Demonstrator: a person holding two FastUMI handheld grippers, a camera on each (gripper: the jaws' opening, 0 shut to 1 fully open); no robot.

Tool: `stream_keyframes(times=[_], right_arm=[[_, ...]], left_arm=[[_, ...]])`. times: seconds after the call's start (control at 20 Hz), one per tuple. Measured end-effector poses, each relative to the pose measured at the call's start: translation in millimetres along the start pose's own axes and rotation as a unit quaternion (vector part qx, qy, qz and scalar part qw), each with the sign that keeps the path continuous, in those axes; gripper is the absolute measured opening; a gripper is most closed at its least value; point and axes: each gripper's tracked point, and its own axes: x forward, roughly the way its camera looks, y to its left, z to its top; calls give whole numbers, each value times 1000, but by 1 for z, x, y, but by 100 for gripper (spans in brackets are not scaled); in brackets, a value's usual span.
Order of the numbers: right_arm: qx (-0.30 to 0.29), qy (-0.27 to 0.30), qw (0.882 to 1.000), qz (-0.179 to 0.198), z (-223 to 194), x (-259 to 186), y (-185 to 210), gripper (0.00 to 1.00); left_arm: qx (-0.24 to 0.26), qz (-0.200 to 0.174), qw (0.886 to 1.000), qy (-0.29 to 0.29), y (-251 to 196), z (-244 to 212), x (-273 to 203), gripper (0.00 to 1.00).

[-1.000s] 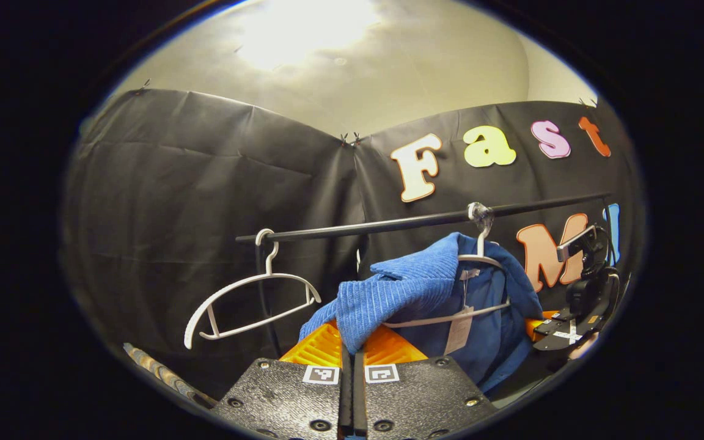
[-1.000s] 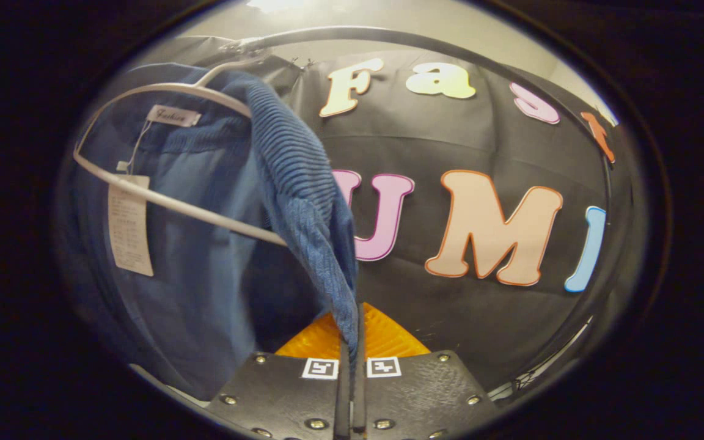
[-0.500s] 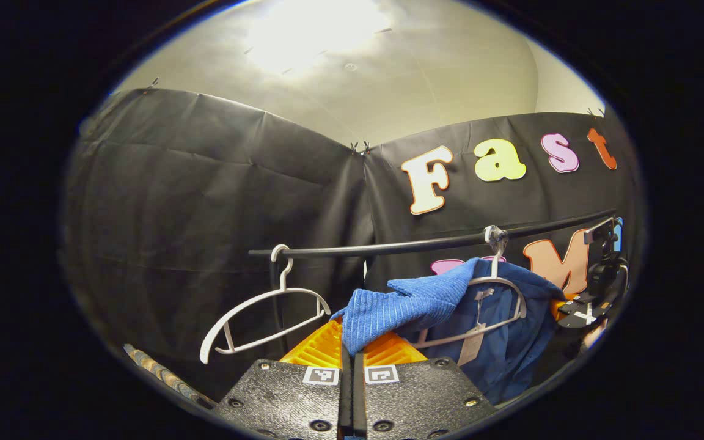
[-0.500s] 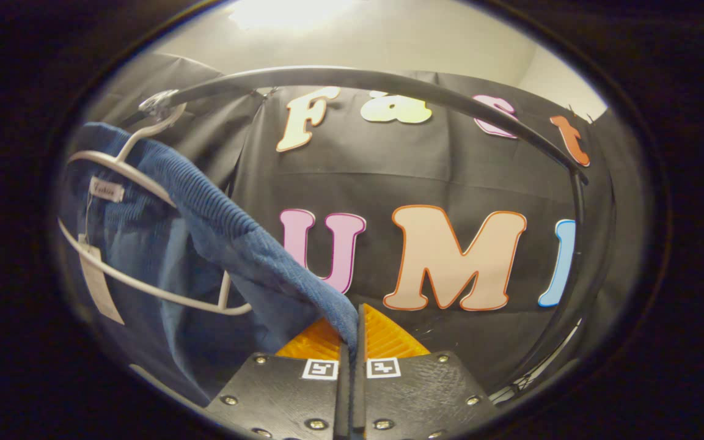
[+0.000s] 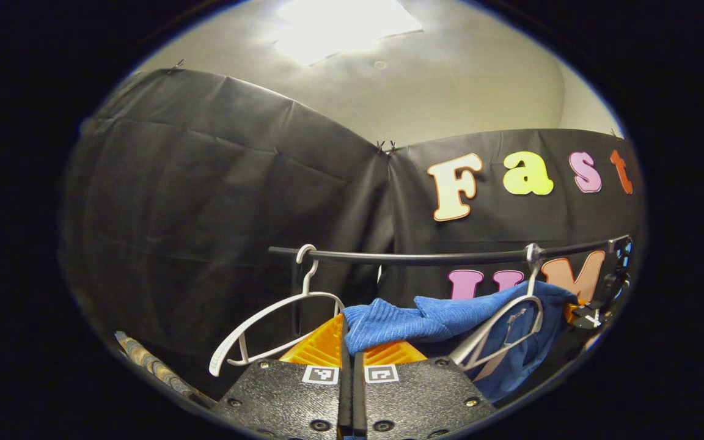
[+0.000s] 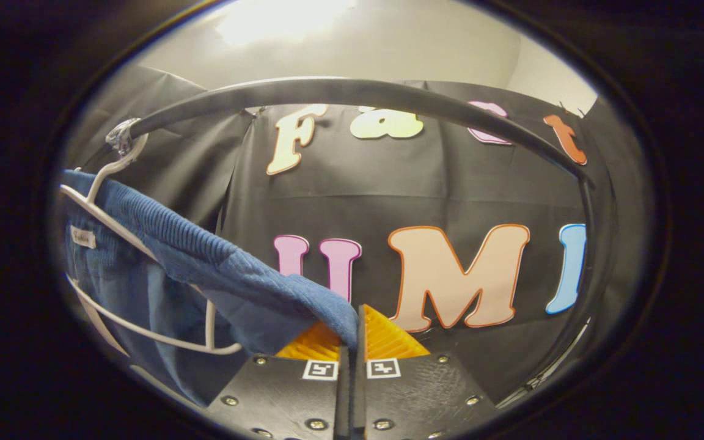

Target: Grasp the clothes on the hanger with both hands and then place them into the laundry hamper below.

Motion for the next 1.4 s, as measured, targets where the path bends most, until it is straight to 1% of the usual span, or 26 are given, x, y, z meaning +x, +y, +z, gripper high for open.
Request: stream_keyframes(times=[0.2,0.3,0.45,0.55,0.65,0.8,0.85,0.95,1.15,1.2,1.4], right_arm=[[-5,-7,1000,-2,-1,11,0,2],[0,-4,1000,-5,-3,19,-3,3],[2,4,1000,-7,-13,31,-3,3],[-2,24,1000,-2,-31,38,1,2],[-10,44,999,5,-48,41,7,3],[-31,71,997,13,-76,46,9,2],[-36,81,996,16,-86,46,13,3],[-45,97,994,20,-100,41,14,3],[-46,123,991,28,-124,30,17,3],[-47,128,990,30,-128,27,18,3],[-45,140,988,48,-137,7,27,3]], left_arm=[[10,-2,1000,8,2,-15,12,1],[13,-11,1000,12,-1,-25,20,0],[30,-22,999,17,-7,-41,27,1],[27,-29,999,31,-10,-58,31,2],[17,-34,998,50,-12,-80,31,0],[20,-25,996,79,-10,-110,30,1],[21,-24,996,88,-9,-119,29,2],[23,-21,994,101,-9,-133,24,0],[46,-17,992,118,-9,-154,13,1],[51,-17,991,123,-9,-159,9,0],[55,-21,988,141,-13,-174,-3,1]])
